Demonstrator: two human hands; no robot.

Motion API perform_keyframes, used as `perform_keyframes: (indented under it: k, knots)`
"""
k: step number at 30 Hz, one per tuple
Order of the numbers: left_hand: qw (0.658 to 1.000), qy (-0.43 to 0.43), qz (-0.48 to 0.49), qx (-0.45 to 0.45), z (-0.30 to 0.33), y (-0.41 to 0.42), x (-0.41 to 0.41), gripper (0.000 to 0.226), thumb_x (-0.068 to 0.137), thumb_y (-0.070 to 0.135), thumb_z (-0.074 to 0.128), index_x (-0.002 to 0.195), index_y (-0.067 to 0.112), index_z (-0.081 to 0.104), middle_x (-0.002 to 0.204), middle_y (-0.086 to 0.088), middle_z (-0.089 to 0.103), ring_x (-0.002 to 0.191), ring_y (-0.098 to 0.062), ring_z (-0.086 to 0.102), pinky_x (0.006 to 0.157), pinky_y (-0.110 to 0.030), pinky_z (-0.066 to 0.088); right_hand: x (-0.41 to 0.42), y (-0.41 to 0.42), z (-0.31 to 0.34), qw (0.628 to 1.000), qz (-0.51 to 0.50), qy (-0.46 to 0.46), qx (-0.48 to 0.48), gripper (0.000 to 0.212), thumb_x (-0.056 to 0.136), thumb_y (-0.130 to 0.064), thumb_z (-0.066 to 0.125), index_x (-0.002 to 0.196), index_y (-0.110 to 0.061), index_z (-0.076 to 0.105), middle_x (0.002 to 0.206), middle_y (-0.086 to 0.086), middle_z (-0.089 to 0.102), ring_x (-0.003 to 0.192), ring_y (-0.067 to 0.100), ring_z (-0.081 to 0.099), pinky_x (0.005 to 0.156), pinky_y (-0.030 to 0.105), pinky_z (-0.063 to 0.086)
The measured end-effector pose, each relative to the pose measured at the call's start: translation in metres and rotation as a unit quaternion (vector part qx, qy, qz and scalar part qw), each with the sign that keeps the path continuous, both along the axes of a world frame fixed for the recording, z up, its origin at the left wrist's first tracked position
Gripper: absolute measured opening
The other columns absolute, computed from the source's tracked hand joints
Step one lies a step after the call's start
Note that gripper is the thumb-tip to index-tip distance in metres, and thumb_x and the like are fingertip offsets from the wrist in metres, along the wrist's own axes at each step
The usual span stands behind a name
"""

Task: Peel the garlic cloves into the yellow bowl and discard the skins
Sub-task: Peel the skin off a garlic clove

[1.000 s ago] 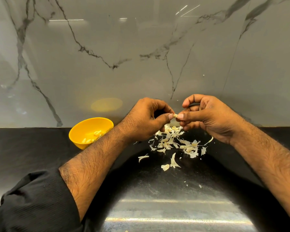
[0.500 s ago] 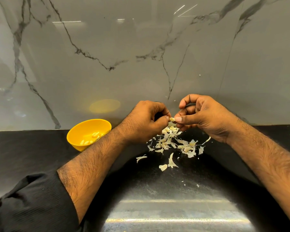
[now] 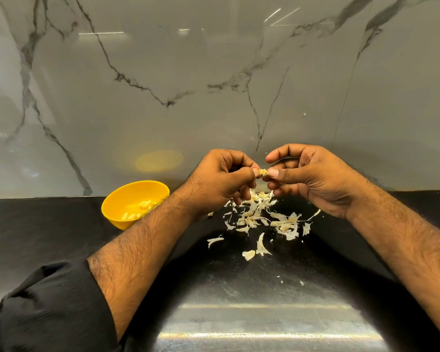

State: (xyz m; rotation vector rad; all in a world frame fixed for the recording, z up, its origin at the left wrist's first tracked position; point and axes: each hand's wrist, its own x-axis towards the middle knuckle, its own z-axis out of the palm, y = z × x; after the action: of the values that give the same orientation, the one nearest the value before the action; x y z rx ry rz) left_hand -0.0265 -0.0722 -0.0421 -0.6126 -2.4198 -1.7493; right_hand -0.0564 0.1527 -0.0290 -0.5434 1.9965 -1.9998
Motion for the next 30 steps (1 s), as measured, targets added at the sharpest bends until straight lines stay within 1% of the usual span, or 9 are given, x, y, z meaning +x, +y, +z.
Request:
perform_keyframes:
  k: [4,8,12,15,17,20,24,28,30]
  knots:
    - [1.000,0.004,-0.008,-0.005,0.0009,0.0025,0.0019,0.010,0.104,0.009,0.065,0.099,0.003,0.071,0.077,-0.006,0.070,0.060,-0.016,0.065,0.053,-0.027,0.054,0.0012,-0.0017,0.0000,1.000,0.003,-0.003,-0.015,0.054,0.077,-0.001,0.075,0.128,-0.004,0.058,0.087,0.018,0.072,0.076,0.027,0.070,0.067,0.037,0.062]
    - [1.000,0.013,-0.002,-0.013,0.0015,0.0033,0.0013,0.011,0.104,0.010,0.065,0.099,0.002,0.071,0.075,-0.005,0.069,0.059,-0.015,0.065,0.053,-0.026,0.054,0.0029,-0.0044,0.0001,0.999,0.014,0.009,-0.035,0.052,0.080,0.004,0.069,0.127,-0.010,0.051,0.079,0.013,0.067,0.071,0.025,0.065,0.064,0.033,0.057]
    - [1.000,0.020,0.020,-0.010,0.0017,-0.0014,0.0002,0.011,0.102,0.010,0.067,0.098,0.001,0.072,0.073,-0.005,0.070,0.057,-0.014,0.064,0.052,-0.025,0.052,0.0060,-0.0042,0.0036,0.999,0.022,0.015,-0.035,0.056,0.078,0.002,0.070,0.129,-0.011,0.050,0.081,0.015,0.066,0.070,0.024,0.065,0.063,0.032,0.057]
    - [0.999,0.030,0.012,-0.006,0.0025,-0.0029,0.0011,0.009,0.101,0.011,0.070,0.103,0.003,0.074,0.081,-0.008,0.075,0.061,-0.017,0.066,0.051,-0.025,0.051,0.0058,-0.0037,0.0034,1.000,0.001,0.024,-0.020,0.058,0.078,0.000,0.071,0.131,-0.011,0.051,0.081,0.014,0.069,0.072,0.024,0.067,0.065,0.033,0.058]
    - [0.999,0.045,-0.002,-0.010,0.0032,-0.0032,0.0019,0.011,0.100,0.011,0.072,0.108,0.005,0.076,0.085,-0.009,0.076,0.062,-0.016,0.066,0.051,-0.025,0.051,0.0040,-0.0035,0.0023,0.999,-0.022,0.036,-0.002,0.055,0.082,0.002,0.072,0.131,-0.012,0.051,0.081,0.012,0.071,0.072,0.023,0.068,0.066,0.034,0.058]
    - [0.997,0.069,-0.002,-0.037,0.0046,-0.0030,0.0028,0.013,0.099,0.013,0.074,0.109,0.005,0.078,0.080,-0.004,0.076,0.061,-0.012,0.068,0.053,-0.024,0.051,0.0027,-0.0037,0.0011,0.998,-0.034,0.049,0.021,0.051,0.088,0.006,0.071,0.131,-0.012,0.052,0.081,0.011,0.072,0.073,0.024,0.070,0.066,0.034,0.059]
    - [0.993,0.095,0.024,-0.069,0.0042,-0.0018,0.0020,0.011,0.100,0.016,0.074,0.105,0.008,0.078,0.081,-0.005,0.077,0.063,-0.016,0.072,0.055,-0.030,0.057,0.0025,-0.0038,-0.0002,0.998,-0.034,0.052,0.028,0.047,0.089,0.005,0.072,0.129,-0.011,0.054,0.083,0.013,0.072,0.076,0.026,0.071,0.066,0.033,0.060]
    - [0.988,0.111,0.035,-0.101,0.0037,-0.0016,0.0016,0.010,0.101,0.018,0.073,0.103,0.009,0.077,0.078,-0.003,0.076,0.063,-0.014,0.073,0.057,-0.022,0.055,0.0014,-0.0023,-0.0001,0.998,-0.043,0.051,0.011,0.042,0.090,0.006,0.070,0.126,-0.010,0.055,0.085,0.014,0.071,0.075,0.025,0.071,0.068,0.034,0.060]
    - [0.984,0.125,0.035,-0.121,0.0037,-0.0007,0.0019,0.009,0.101,0.018,0.073,0.102,0.010,0.077,0.078,-0.002,0.076,0.065,-0.015,0.074,0.062,-0.022,0.058,0.0007,-0.0019,0.0000,0.998,-0.042,0.053,0.009,0.039,0.091,0.006,0.070,0.125,-0.009,0.056,0.085,0.014,0.071,0.076,0.024,0.071,0.068,0.033,0.060]
